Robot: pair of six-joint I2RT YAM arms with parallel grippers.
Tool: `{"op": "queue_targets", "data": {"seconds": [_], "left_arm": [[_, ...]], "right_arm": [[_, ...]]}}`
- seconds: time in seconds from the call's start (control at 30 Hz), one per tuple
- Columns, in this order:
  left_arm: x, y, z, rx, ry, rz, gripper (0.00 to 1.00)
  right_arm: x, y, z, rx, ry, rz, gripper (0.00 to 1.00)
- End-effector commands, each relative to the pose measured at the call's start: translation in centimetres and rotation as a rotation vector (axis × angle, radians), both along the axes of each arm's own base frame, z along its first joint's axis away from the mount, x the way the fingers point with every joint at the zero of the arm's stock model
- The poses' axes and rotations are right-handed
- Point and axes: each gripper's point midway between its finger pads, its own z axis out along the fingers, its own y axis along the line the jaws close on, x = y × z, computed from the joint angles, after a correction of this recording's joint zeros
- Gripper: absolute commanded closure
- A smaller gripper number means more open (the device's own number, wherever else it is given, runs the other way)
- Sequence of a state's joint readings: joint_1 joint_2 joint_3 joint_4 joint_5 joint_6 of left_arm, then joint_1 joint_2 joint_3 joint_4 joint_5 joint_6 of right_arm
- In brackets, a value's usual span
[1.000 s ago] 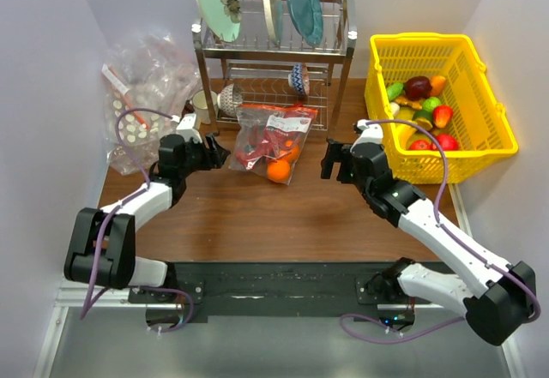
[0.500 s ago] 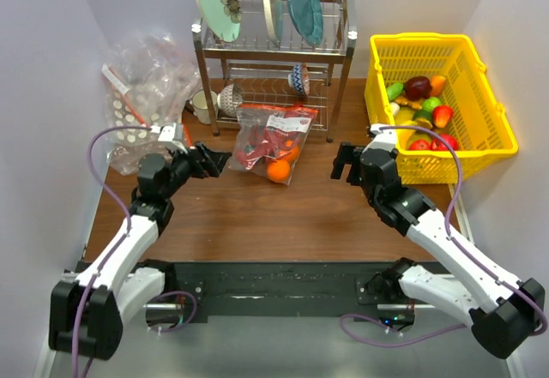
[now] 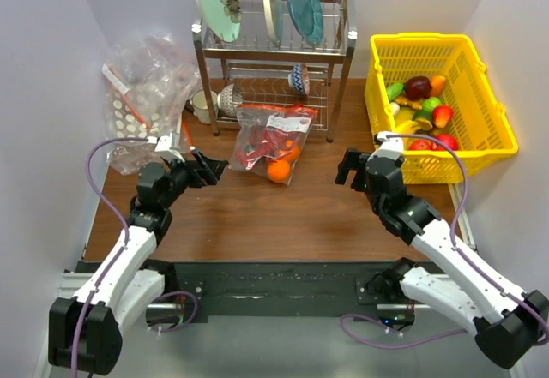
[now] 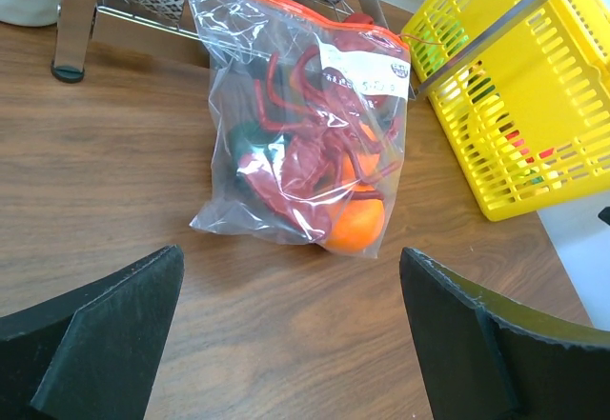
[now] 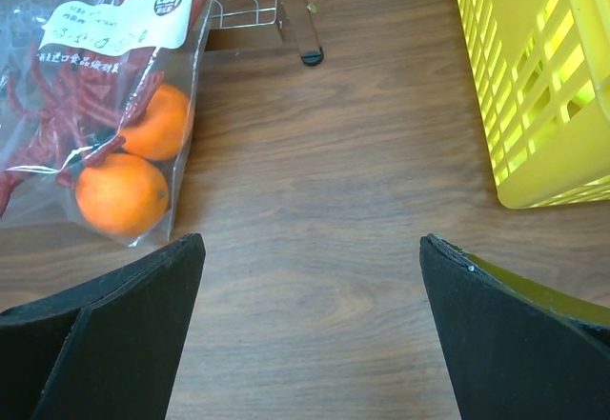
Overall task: Place the food in the zip-top bag and seal the zipper
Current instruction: Reset both arms
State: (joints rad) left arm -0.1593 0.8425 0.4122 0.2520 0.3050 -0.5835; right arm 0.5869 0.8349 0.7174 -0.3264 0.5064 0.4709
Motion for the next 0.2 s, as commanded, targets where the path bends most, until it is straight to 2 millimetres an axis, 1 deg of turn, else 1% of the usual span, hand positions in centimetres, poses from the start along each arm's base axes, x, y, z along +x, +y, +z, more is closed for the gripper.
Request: {"op": "queue_targets", "data": {"seconds": [0.0,0.17], "left_arm": [[0.33,0.18,0.63,-0.005,-0.029,0.01,0.0],[0.43,0.14,0.78,-0.004,-0.031,0.009,0.0]], "right_arm": [[0.14,-0.61,0.79,0.028,-0.036,-0.045,0.01],[0.19,-0.54,0.85,0.028,-0.033,-0.046,0.01]]}}
